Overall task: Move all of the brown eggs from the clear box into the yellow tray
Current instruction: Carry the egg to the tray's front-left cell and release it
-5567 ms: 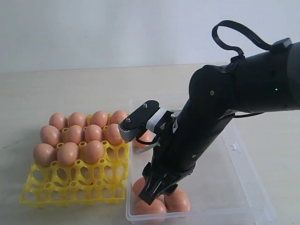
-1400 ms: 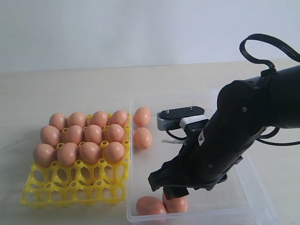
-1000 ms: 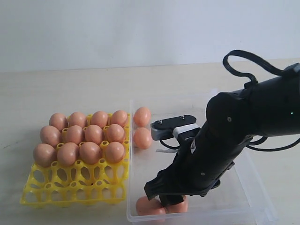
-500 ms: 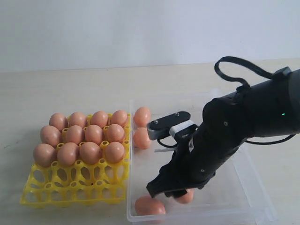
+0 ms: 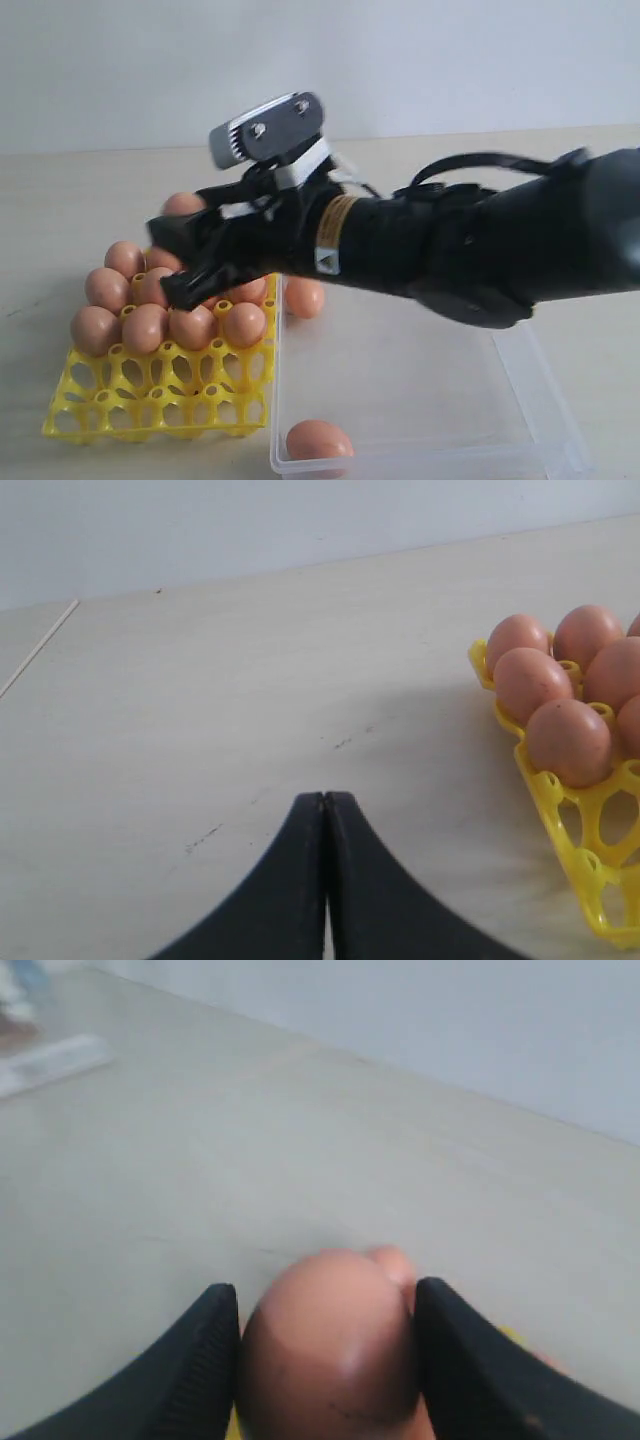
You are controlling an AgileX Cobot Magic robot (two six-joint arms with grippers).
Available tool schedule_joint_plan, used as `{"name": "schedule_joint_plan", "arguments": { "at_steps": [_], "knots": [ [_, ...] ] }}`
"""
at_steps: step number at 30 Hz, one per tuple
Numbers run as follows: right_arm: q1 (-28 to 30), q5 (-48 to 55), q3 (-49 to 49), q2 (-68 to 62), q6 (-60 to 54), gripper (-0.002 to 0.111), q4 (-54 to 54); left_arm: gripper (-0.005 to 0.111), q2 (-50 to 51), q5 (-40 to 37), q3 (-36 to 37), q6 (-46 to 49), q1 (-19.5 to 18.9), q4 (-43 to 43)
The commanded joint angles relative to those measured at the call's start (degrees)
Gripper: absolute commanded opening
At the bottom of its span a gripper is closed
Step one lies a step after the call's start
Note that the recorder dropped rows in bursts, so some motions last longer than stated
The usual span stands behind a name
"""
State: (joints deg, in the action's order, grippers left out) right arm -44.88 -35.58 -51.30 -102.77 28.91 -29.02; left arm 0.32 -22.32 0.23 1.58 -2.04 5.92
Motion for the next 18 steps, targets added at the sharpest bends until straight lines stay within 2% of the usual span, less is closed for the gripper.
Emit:
{"name": "schedule_joint_plan", "arguments": {
  "at_steps": [1,8,11,18],
  "knots": [
    [-1.64,-12.65,-6.42,-9.78,11.70,0.000,-12.82,0.000,-0.32,0.52,-0.23,-0.36,0.43,-0.14],
    [-2.11,-12.83,-18.60,-19.60,29.72,0.000,-25.85,0.000,-0.32,0.52,-0.23,-0.36,0.43,-0.14],
    [-3.16,-13.00,-21.80,-22.73,32.79,0.000,-29.55,0.000,-0.32,0.52,-0.23,-0.36,0.43,-0.14],
    [-4.07,-12.13,-28.25,-28.54,35.78,0.000,-29.88,0.000,-0.32,0.52,-0.23,-0.36,0.43,-0.14]
  ]
}}
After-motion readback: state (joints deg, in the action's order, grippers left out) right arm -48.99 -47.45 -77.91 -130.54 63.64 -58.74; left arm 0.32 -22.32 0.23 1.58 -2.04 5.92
